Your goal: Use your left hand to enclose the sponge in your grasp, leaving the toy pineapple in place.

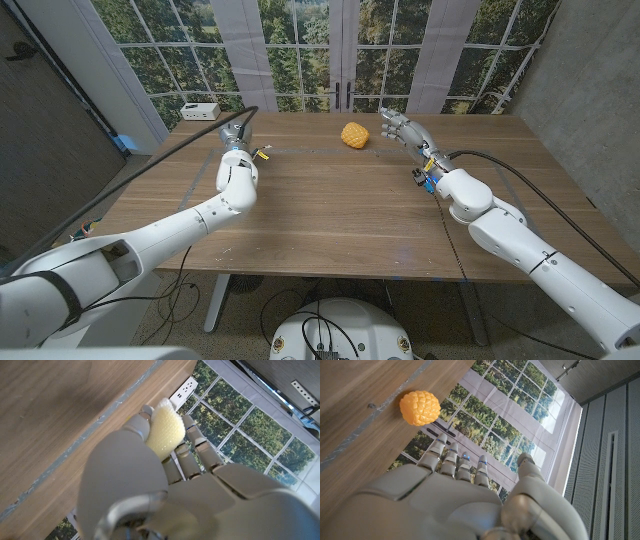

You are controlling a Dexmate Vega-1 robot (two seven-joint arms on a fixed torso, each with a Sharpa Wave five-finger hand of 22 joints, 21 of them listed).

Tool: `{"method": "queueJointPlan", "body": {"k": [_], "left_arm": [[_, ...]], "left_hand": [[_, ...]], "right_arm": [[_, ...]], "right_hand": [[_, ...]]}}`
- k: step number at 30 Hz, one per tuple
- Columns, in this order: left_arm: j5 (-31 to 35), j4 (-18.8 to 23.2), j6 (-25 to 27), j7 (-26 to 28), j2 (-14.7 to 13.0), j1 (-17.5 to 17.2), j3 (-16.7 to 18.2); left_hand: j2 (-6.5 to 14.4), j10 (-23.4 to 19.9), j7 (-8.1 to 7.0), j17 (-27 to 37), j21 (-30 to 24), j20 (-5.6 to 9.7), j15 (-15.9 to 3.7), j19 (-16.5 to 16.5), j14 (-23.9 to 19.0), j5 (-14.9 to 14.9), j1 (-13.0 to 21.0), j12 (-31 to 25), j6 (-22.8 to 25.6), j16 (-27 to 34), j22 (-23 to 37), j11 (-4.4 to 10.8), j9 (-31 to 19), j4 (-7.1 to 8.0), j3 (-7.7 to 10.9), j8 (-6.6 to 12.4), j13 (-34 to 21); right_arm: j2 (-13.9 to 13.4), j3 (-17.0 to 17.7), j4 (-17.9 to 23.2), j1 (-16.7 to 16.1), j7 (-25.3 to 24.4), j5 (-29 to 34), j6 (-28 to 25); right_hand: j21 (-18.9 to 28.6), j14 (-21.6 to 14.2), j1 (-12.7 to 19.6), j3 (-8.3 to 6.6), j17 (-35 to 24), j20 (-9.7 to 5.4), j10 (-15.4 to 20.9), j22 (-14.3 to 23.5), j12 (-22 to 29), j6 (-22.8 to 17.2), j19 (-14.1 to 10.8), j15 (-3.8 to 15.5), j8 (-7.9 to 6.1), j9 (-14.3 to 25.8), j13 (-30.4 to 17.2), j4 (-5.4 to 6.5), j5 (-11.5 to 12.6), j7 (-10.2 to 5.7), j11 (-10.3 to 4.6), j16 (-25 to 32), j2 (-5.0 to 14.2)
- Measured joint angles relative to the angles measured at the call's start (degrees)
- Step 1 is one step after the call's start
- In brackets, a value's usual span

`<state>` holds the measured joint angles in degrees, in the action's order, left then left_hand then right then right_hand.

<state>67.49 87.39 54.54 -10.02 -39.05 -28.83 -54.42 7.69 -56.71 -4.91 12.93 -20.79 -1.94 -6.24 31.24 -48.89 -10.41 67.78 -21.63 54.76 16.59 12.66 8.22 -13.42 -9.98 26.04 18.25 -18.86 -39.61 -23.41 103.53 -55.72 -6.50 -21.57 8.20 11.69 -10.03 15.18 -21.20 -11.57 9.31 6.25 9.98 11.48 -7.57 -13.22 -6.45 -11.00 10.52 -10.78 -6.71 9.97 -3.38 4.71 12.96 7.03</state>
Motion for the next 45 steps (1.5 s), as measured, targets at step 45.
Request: {"method": "queueJointPlan", "body": {"k": [45], "left_arm": [[-36.0,19.4,-10.7,17.4,-3.9,-10.3,17.2]], "left_hand": [[0.5,0.0,0.86,0.3,-0.9,-0.32,-0.11,0.3,-0.3,0.0,1.2,0.0,0.1,0.0,0.3,0.0,-0.3,0.62,-1.63,0.29,-1.6]], "right_arm": [[-1.4,1.9,3.9,-4.1,-2.8,1.4,-0.2]], "right_hand": [[0.0,0.0,0.0,-0.18,0.0,0.0,0.0,0.0,0.0,0.0,0.0,0.0,0.0,0.0,0.0,-0.18,0.0,0.0,0.0,0.0,0.0]]}}
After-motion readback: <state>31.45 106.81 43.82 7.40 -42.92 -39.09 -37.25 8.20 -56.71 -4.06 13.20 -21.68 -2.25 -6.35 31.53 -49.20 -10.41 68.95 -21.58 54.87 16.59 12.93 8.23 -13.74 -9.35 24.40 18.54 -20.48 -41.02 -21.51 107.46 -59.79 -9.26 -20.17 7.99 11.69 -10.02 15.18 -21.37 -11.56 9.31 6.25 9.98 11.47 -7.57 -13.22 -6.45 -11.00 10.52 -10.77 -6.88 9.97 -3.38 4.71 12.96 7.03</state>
